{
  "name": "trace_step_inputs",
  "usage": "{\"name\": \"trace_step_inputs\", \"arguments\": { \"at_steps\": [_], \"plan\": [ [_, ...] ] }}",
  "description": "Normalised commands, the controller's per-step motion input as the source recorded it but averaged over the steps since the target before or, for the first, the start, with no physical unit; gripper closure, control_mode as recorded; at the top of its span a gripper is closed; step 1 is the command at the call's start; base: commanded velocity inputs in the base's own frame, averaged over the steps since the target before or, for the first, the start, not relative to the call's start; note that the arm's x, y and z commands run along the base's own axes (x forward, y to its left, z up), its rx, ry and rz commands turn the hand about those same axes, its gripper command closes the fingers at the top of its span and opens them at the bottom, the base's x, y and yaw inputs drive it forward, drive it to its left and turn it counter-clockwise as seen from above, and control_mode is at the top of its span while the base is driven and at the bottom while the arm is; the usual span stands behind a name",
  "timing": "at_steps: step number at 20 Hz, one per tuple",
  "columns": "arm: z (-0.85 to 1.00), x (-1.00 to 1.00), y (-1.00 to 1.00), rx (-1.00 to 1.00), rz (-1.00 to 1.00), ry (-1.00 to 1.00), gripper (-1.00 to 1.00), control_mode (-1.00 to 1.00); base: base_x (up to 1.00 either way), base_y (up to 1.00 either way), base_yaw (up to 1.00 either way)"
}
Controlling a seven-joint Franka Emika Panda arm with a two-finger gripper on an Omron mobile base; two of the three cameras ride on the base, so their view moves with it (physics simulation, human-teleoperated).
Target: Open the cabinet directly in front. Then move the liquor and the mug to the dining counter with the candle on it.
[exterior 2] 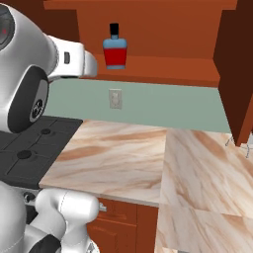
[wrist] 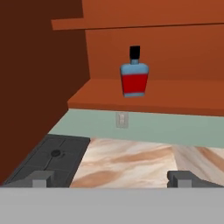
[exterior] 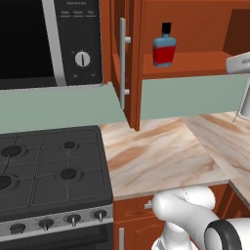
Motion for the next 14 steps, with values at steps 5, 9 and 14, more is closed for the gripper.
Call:
{"name": "trace_step_inputs", "arguments": {
  "at_steps": [5,9,14],
  "plan": [
    [0.00,0.17,0.00,0.01,0.00,0.00,-1.00,-1.00,0.00,0.00,0.00],
    [0.00,0.19,0.01,0.01,0.00,-0.07,-1.00,-1.00,0.00,0.00,0.00],
    [0.00,0.21,0.04,0.00,0.00,-0.09,-1.00,-1.00,0.00,0.00,0.00]
  ]
}}
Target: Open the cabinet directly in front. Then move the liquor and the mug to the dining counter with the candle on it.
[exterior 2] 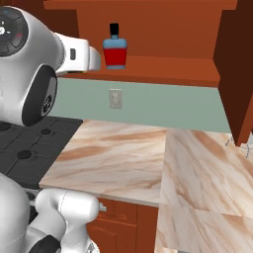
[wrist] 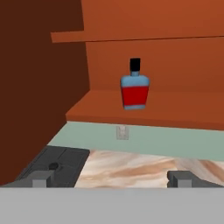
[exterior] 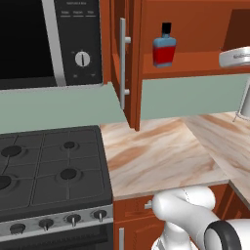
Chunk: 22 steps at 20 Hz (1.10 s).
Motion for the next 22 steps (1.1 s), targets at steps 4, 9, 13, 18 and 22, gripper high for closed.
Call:
{"name": "trace_step_inputs", "arguments": {
  "at_steps": [4,9,13,18,22],
  "plan": [
    [0.00,0.26,0.04,0.00,0.00,-0.11,-1.00,-1.00,0.00,0.00,0.00],
    [0.00,0.35,0.04,0.00,0.00,-0.04,-1.00,-1.00,0.00,0.00,0.00],
    [0.03,0.37,0.02,0.00,0.00,0.03,-1.00,-1.00,0.00,0.00,0.00],
    [0.17,0.36,0.00,0.00,0.00,0.07,-1.00,-1.00,0.00,0.00,0.00],
    [0.20,0.34,0.00,0.01,0.00,0.02,-1.00,-1.00,0.00,0.00,0.00]
  ]
}}
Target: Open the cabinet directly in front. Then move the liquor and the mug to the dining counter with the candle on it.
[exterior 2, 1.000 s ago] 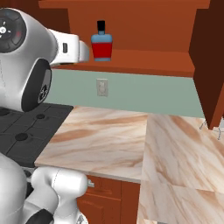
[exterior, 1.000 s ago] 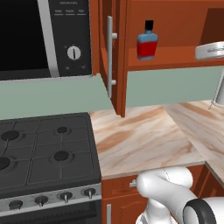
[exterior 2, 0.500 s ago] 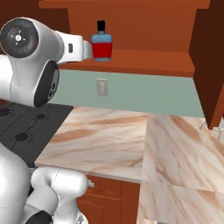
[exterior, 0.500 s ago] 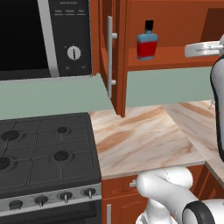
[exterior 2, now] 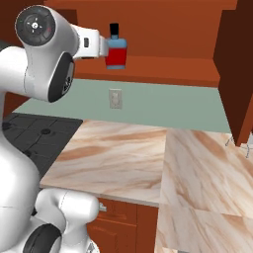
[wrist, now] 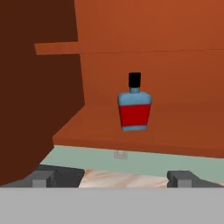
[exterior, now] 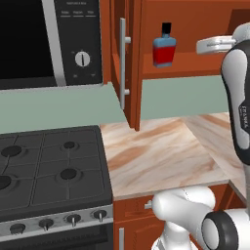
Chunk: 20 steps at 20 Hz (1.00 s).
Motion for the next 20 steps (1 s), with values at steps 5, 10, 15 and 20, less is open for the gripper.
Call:
{"name": "trace_step_inputs", "arguments": {
  "at_steps": [5,10,15,20],
  "plan": [
    [0.06,0.30,0.00,0.00,0.00,0.00,-1.00,-1.00,0.00,0.00,0.00],
    [0.00,0.23,0.00,0.00,0.00,0.00,-1.00,-1.00,0.00,0.00,0.00],
    [0.00,0.20,0.00,0.02,0.00,0.00,-1.00,-1.00,0.00,0.00,0.00],
    [0.00,0.17,0.00,0.03,0.00,0.00,-1.00,-1.00,0.00,0.00,0.00]
  ]
}}
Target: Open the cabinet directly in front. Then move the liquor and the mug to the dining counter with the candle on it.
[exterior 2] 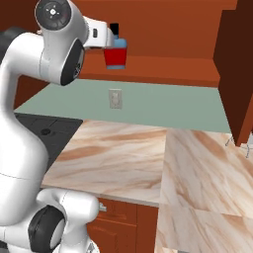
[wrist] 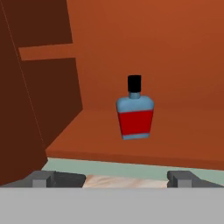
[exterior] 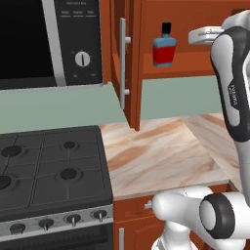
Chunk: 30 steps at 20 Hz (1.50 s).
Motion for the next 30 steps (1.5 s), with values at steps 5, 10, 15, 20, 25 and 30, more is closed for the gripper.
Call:
{"name": "trace_step_inputs", "arguments": {
  "at_steps": [5,10,15,20,25,30],
  "plan": [
    [-0.03,0.28,0.04,0.01,0.00,0.00,-1.00,-1.00,0.00,0.00,0.00],
    [-0.07,0.29,0.06,0.00,0.00,0.00,-1.00,-1.00,0.00,0.00,0.00],
    [-0.01,0.22,0.02,0.00,0.00,0.00,-1.00,-1.00,0.00,0.00,0.00],
    [0.00,0.24,0.00,0.00,0.00,0.00,-1.00,-1.00,0.00,0.00,0.00],
    [-0.01,0.30,0.00,0.00,0.00,0.00,-1.00,-1.00,0.00,0.00,0.00],
    [-0.03,0.31,0.00,0.00,0.00,0.00,-1.00,-1.00,0.00,0.00,0.00]
  ]
}}
